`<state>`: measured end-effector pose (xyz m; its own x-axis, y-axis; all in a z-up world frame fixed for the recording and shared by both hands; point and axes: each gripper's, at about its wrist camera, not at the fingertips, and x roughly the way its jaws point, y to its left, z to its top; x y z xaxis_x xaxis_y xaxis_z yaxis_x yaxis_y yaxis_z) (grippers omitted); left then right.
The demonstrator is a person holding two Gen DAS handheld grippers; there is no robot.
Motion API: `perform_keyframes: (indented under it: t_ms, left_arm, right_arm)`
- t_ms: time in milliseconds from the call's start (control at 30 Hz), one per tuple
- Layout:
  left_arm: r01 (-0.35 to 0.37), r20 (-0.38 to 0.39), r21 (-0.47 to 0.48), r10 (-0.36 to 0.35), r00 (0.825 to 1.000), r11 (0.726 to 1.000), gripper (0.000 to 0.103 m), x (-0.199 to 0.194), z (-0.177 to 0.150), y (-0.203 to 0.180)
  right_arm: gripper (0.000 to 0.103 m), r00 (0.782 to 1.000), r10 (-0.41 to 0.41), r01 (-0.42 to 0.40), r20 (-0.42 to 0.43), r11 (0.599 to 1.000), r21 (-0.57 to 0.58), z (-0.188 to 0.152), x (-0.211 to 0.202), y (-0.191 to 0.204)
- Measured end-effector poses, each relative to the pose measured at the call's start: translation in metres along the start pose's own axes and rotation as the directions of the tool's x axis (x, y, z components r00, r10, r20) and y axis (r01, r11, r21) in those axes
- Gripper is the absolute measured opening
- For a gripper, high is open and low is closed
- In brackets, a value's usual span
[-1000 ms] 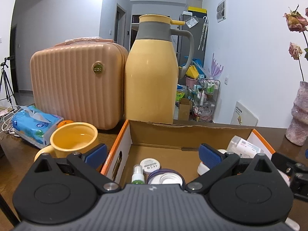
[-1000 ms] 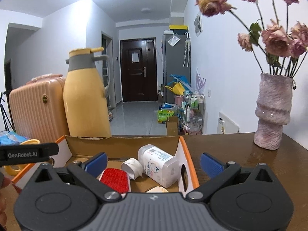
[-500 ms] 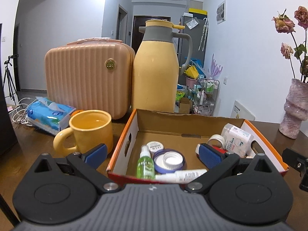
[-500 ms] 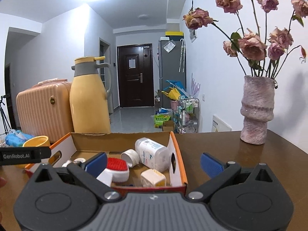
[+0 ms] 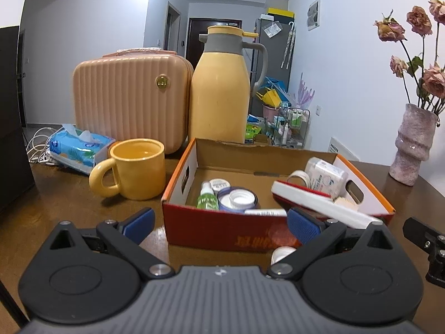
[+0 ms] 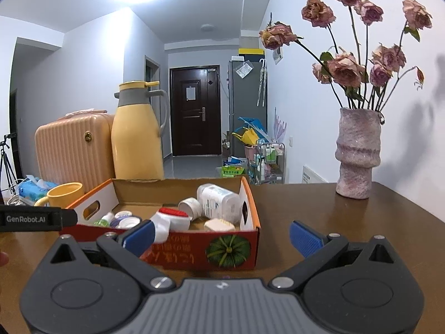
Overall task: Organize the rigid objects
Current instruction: 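Withdraw both tools from the box toward the purple and white caps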
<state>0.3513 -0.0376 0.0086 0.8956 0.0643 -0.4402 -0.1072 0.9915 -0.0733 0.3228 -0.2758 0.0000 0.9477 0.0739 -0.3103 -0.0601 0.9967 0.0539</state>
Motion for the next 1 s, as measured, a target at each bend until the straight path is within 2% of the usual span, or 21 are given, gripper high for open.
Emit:
perform_keyframes:
  t_ms: [567, 767, 1000]
  left_arm:
    - [0.015, -0.051, 0.032, -0.014, 0.999, 0.999, 0.103, -0.026, -0.033, 0.006]
    - [0.025, -0.088, 0.065, -0.019, 0.996, 0.998, 0.103, -0.022, -0.042, 0.003]
    - [0.032, -0.1, 0.073, -0.025, 0.995, 0.997, 0.103, -0.019, -0.044, 0.002]
  right_arm:
    - [0.103, 0.997, -0.007, 0.006, -0.073, 1.0, -0.008, -0.034, -0.025, -0.004]
    - [0.103, 0.992, -0.03, 0.03, -0.126, 1.0, -0.005, -0.042, -0.02, -0.009]
    - [0.103, 0.985, -0.025, 0.021, -0.17, 1.0, -0.02, -0.044, -0.007, -0.007]
